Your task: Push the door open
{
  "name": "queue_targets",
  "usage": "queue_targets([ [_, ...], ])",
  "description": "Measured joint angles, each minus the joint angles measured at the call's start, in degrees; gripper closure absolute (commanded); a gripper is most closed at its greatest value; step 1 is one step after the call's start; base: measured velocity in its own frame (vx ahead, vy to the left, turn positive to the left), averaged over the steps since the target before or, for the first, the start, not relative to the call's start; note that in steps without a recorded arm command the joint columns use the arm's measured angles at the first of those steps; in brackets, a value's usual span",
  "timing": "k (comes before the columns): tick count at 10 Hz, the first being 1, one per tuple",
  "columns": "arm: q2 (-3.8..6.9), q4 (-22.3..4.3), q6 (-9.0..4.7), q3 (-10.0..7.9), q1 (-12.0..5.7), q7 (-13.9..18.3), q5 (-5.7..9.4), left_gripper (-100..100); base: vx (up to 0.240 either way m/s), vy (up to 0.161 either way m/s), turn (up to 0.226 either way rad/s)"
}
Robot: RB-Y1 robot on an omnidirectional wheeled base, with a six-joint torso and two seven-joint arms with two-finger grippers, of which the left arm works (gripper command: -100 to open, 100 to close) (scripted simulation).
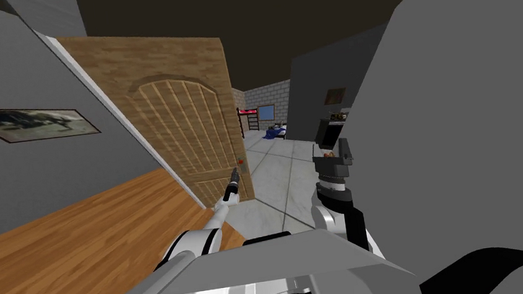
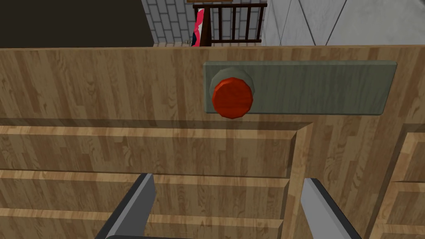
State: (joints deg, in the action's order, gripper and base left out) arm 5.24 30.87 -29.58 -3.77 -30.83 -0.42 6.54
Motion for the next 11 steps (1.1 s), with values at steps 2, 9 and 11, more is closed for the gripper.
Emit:
queue_targets([
  [2,0.04,0.1,0.0,-0.04,0.16,0.0,0.01,-100,0.138,-0.018,-0.023],
  [9,0.41,0.2,-0.92,-0.78,0.57,-0.4,0.28,-100,0.223,-0.007,-0.026],
  [11,0.43,0.3,-0.99,-0.79,0.43,-0.4,0.28,100,-0.024,0.004,0.001],
])
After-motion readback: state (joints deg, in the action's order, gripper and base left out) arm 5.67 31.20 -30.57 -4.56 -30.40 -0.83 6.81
